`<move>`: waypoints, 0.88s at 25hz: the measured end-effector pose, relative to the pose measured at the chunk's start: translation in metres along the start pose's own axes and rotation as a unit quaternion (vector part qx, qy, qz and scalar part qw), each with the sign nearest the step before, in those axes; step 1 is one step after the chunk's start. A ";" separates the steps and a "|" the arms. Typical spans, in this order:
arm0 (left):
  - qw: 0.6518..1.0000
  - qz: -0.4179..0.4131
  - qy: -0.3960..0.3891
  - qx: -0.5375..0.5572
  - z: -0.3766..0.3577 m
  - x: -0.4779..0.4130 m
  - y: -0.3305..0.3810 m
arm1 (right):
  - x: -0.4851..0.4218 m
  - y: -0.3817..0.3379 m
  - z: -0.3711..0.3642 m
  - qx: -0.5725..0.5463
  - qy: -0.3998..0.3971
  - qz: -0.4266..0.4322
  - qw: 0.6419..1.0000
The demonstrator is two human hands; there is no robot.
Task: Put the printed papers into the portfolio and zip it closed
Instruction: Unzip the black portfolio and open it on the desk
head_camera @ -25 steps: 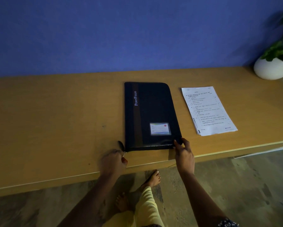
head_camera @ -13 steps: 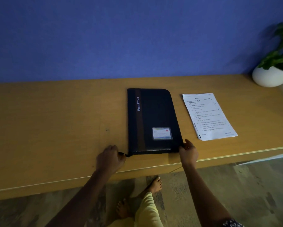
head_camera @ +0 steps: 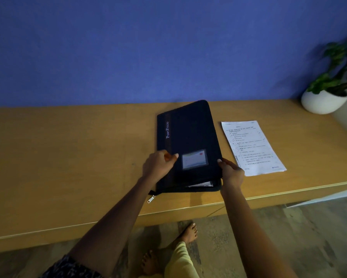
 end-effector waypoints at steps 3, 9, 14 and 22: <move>0.993 0.007 0.011 0.121 0.018 -0.006 0.018 | 0.038 -0.032 -0.027 -0.014 -0.060 0.067 0.996; 0.953 0.032 0.044 0.297 0.062 -0.002 0.030 | 0.119 -0.067 -0.092 0.049 -0.152 0.233 0.959; 0.933 0.053 0.078 0.348 0.103 0.003 0.021 | 0.176 -0.067 -0.156 0.137 -0.270 0.345 0.888; 0.924 0.077 0.181 0.328 0.169 0.012 -0.061 | 0.074 -0.004 -0.130 0.253 -0.175 0.228 0.924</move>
Point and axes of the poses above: each hand's wrist, its own x-axis away from the middle knuckle, its own z-axis out of the back of the hand, y = z × x, the point moved 9 cm from there along -x, towards the middle knuckle, and after that the axes turned 12 degrees about x, right-handed, at the moved point
